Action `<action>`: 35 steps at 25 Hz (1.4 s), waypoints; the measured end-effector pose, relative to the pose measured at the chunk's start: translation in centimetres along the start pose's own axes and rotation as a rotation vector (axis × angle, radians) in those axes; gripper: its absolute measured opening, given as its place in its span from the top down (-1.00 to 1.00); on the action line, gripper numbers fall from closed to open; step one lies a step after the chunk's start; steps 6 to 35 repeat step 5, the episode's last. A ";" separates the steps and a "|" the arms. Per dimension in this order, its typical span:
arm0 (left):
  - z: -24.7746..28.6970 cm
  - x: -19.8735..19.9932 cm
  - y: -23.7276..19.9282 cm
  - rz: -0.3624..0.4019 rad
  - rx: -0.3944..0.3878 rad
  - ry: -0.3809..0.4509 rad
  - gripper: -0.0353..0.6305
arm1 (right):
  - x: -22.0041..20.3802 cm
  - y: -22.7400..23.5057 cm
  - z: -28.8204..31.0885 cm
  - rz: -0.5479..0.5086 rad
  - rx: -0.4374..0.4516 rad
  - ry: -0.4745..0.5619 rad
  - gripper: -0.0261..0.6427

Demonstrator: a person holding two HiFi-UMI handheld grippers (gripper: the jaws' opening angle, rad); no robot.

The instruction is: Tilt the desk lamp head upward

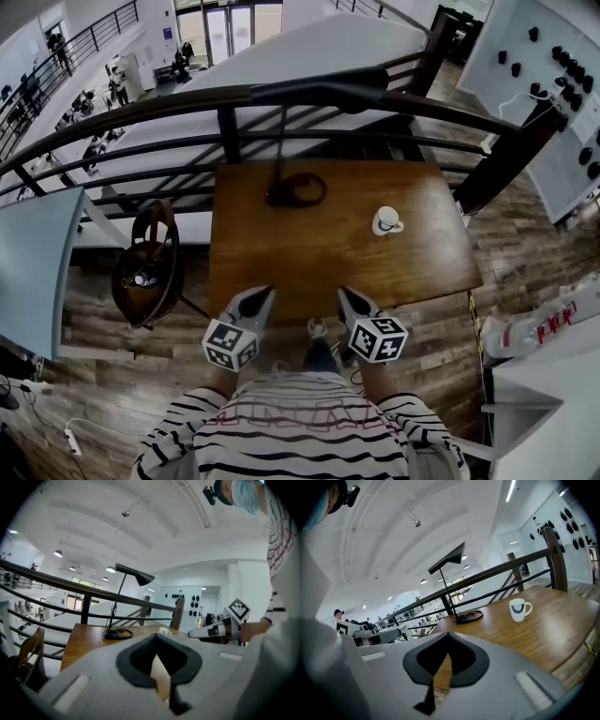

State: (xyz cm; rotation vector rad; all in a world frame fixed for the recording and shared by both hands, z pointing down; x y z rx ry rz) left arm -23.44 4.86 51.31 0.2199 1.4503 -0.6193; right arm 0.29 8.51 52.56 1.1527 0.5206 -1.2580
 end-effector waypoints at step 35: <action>0.2 0.1 -0.4 -0.006 -0.004 -0.006 0.88 | 0.3 0.0 0.3 -0.004 -0.008 -0.006 0.92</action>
Point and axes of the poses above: the fingertips, and each gripper's own axes: z forward along the fingers, y to its right, x out of its top, the point moved 8 cm from there along -z, backward along the fingers, and after that the axes turned 8 degrees about -x, right-handed, at the moved point
